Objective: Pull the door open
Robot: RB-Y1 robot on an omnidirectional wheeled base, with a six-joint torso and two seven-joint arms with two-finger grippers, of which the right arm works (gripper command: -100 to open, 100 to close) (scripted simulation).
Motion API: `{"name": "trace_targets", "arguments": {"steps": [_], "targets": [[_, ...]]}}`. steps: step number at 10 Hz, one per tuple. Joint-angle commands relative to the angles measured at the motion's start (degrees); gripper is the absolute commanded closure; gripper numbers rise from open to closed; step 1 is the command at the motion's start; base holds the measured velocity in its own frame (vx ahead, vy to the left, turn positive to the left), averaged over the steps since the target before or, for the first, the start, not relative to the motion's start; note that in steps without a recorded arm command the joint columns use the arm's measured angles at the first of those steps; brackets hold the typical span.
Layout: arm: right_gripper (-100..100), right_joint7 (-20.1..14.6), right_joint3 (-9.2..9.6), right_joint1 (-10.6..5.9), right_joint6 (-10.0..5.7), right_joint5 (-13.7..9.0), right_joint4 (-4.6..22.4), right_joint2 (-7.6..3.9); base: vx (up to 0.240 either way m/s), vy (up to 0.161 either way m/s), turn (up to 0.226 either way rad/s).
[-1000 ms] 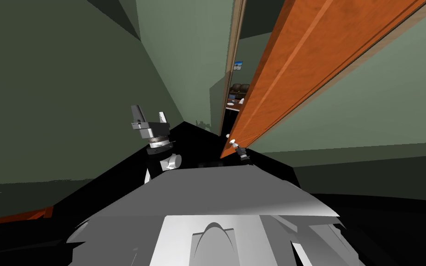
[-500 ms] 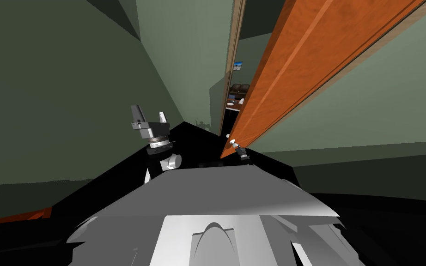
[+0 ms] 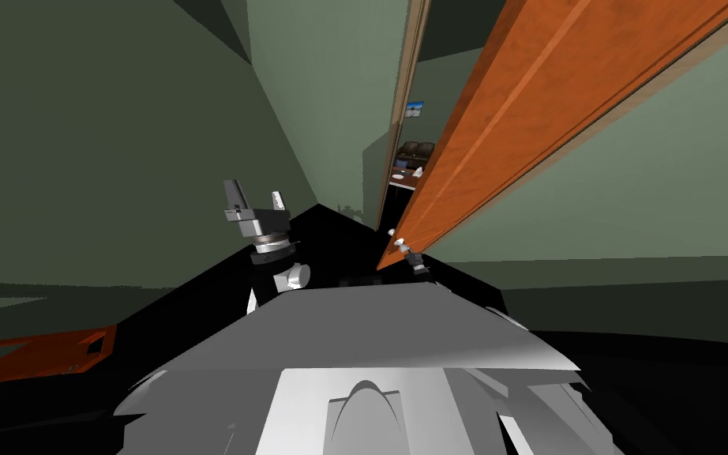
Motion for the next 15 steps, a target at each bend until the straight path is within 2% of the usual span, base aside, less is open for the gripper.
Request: {"name": "trace_targets", "arguments": {"steps": [1,4,8,9,15], "targets": [[-100,-0.9,1.85,0.05,-1.51,0.9,0.7,0.85,-0.111,-0.046,0.056],[-100,-1.5,2.56,0.15,-2.3,1.1,1.1,0.57,-0.068,-0.042,0.052],[-100,-1.5,2.56,0.15,-2.3,1.1,1.1,0.57,-0.01,-0.014,0.002],[-100,-2.1,3.26,0.26,-3.08,1.4,1.4,0.3,-0.047,-0.039,0.102],[-100,-2.7,3.92,0.35,-3.82,1.6,1.7,0.04,-0.058,-0.031,0.037]]}}
